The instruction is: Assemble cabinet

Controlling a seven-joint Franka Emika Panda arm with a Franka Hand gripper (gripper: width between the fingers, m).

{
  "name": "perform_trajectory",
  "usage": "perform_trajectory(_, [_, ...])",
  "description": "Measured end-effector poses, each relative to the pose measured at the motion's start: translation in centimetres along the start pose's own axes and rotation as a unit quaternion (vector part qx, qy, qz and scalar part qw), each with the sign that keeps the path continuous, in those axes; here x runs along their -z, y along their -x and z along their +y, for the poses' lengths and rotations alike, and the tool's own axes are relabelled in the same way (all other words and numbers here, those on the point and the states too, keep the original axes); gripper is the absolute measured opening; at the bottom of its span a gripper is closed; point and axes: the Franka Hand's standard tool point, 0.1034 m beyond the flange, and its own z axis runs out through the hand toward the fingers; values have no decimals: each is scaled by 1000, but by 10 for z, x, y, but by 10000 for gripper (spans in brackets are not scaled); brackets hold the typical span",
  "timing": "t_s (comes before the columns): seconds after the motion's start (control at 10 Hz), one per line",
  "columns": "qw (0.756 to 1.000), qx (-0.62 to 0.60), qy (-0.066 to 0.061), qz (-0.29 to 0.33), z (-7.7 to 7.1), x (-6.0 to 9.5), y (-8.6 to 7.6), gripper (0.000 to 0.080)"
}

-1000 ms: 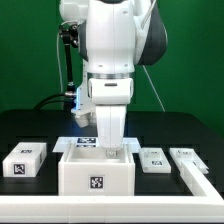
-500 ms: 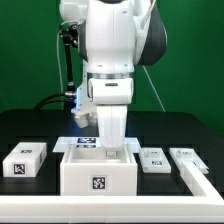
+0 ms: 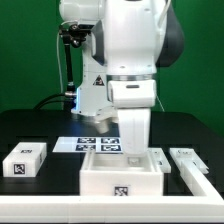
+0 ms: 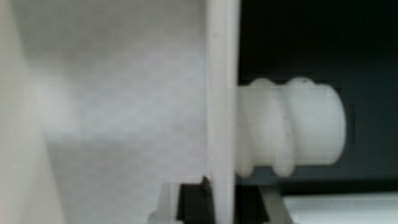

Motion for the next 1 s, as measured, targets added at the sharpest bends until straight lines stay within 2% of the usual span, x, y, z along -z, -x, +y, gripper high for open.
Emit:
perform_trajectory(0.3, [1000,14,-9,4,-1,-2,-27,28])
perform_trajectory(0.5, [999,23,-23,4,0,-2,-36,28])
perform_trajectory(0.8, [999,32,-22,9,-1,-3,-45,28])
perform_trajectory(1.0, [1000,9,-23,7,-2,-3,-45,28])
